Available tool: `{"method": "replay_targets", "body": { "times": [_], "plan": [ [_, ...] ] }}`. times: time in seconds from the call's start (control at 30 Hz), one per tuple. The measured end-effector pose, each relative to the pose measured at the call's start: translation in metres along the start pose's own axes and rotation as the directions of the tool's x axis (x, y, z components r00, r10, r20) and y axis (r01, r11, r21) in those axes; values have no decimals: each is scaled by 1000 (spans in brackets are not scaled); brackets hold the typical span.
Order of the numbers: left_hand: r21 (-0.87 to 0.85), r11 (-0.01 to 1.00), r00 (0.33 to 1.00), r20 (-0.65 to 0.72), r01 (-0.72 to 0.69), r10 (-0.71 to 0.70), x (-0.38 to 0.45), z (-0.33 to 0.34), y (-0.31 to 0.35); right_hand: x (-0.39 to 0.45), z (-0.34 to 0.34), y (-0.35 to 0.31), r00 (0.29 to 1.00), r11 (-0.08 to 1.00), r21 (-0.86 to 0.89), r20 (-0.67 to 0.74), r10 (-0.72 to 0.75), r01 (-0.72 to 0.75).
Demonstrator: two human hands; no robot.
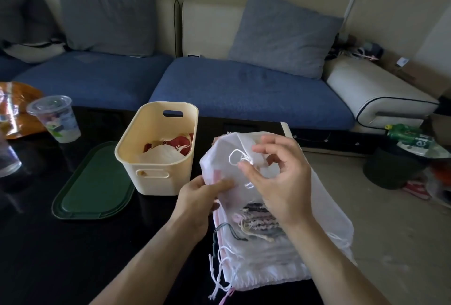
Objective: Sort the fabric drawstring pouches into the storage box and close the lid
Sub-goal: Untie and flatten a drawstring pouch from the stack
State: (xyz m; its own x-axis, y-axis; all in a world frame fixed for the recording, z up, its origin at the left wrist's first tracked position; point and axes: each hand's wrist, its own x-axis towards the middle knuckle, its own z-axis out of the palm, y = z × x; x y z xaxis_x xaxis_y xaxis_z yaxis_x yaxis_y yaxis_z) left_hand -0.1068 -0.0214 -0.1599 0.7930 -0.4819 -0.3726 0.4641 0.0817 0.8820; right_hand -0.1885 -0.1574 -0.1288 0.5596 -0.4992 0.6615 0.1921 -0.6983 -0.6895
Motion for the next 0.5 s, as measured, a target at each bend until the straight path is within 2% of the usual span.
{"method": "replay_targets", "body": {
  "times": [0.1, 0.2, 0.27, 0.33, 0.43, 0.5],
  "plan": [
    [97, 970, 968, -100, -222, 232, -7, 5, 3, -6, 7, -8, 996, 999, -25, -78, -49, 47],
    [194, 927, 913, -197, -320, 356, -10, 8, 9, -5, 4, -9, 991, 998, 36, -123, -54, 59],
    [142, 946, 924, -214, -292, 318, -8, 5, 14, -1, 1, -7, 987, 997, 80, -158, 7, 6],
    [55, 966, 953, -155, -254, 259, -8, 4, 16, -3, 1, -10, 989, 999, 44, -147, -25, 32],
    [113, 944, 945, -79, -309, 319, -11, 4, 15, -16, 17, -22, 987, 987, -19, -8, -162, 161],
    [-20, 966, 966, -17, -257, 256, -13, 7, 15, -25, 29, -27, 982, 986, -27, 95, -162, 165]
  ]
}}
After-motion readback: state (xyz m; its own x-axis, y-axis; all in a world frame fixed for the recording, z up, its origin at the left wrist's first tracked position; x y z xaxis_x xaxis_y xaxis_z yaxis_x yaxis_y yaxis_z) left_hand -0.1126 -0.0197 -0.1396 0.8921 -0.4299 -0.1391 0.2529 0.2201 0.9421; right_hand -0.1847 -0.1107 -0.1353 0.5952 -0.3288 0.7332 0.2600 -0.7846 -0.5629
